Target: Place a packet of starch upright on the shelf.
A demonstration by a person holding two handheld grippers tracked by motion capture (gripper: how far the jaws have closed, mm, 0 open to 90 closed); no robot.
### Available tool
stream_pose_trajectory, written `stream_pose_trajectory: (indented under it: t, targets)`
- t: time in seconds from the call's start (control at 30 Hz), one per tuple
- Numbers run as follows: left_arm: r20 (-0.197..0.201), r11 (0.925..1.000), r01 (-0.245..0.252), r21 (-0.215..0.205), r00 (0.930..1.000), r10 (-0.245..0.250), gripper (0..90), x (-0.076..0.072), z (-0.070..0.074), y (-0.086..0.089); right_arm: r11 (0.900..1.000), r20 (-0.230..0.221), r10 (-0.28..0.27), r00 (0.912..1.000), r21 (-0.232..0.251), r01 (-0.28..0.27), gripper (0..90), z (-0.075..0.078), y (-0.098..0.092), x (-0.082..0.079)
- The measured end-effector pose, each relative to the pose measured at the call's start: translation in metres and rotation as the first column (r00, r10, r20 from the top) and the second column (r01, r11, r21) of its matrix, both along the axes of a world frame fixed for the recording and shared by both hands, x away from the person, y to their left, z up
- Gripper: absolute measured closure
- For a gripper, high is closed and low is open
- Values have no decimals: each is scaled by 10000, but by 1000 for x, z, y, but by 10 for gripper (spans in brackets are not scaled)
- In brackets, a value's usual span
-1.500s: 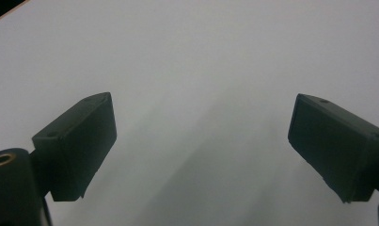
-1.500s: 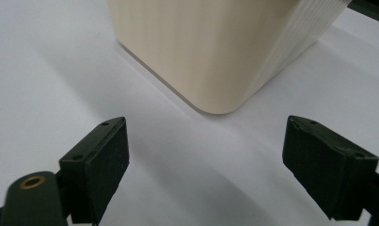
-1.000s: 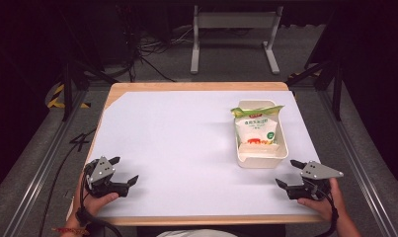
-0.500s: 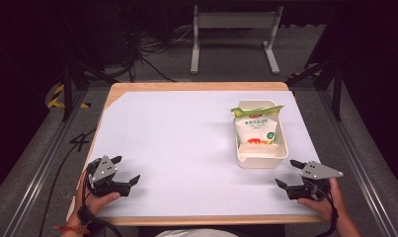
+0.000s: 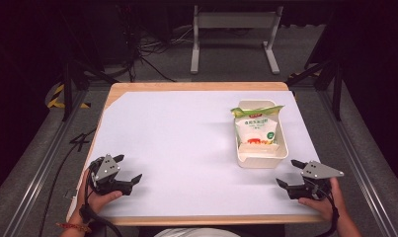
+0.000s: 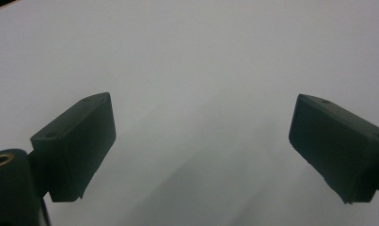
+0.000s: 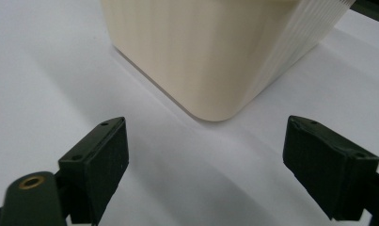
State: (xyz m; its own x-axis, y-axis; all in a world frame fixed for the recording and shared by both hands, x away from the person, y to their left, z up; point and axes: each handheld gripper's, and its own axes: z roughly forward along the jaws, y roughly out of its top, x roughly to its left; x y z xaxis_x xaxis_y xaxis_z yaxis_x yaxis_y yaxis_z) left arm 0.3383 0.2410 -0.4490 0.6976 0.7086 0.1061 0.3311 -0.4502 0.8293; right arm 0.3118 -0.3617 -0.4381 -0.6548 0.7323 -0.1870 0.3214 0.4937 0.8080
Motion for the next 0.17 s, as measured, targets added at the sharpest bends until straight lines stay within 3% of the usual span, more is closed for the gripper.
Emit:
stream_pose_trajectory:
  t: [0.17]
  targets:
    - [9,10000,-10,9,10000,10,88,0,0,0,10000,24,-15,10000,-6,15,146,1,1,-1]
